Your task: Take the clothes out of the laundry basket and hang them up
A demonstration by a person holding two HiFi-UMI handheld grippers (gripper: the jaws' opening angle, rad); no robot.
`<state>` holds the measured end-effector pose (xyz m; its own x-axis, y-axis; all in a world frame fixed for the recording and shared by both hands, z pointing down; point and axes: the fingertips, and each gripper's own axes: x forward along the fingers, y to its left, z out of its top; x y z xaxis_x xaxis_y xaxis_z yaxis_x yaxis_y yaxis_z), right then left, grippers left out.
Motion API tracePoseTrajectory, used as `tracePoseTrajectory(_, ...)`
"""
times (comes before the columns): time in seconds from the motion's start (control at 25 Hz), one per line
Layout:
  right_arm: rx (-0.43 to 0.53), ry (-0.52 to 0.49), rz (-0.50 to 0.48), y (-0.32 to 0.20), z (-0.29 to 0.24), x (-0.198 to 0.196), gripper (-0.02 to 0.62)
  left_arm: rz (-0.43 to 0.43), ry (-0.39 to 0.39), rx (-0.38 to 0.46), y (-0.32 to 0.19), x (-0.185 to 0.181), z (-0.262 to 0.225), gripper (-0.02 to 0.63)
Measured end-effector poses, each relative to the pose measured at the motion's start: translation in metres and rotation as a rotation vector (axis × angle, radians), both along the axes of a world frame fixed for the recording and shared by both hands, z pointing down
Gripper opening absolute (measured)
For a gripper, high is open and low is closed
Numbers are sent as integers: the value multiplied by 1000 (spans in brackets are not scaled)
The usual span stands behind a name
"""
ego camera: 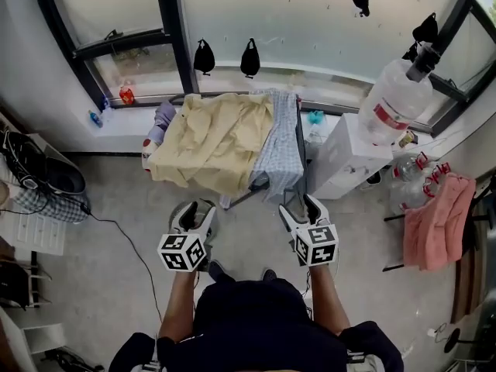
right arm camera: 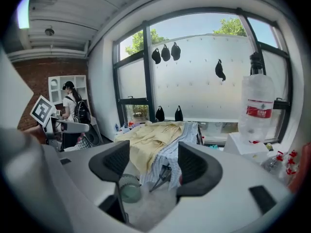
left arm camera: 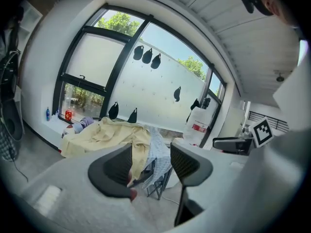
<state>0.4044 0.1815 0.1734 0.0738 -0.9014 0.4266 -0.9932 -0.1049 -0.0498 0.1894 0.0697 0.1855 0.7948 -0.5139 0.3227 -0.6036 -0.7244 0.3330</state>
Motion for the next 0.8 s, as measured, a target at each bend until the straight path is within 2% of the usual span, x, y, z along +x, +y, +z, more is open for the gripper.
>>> tracePoseTrajectory(0.16,0,38,-81,37,2,10,310,11,-26,70,58,36,-9,233)
tracePoseTrajectory(0.28,16,17,-127,61,4,12,310,-4,-57,123,95,53,-20,233)
tracePoseTrajectory(0.44,64,1,-147,82,4,25,310,-20,-60,111,126,70,-23,233)
tracePoseTrajectory(0.68,77,18,-176,99,0,21,311,-37,-87,81,143,65,-12,233)
tracePoseTrajectory(0.8,82,22,-136,102,-2,24,311,-24,-80,80,144,66,-9,233)
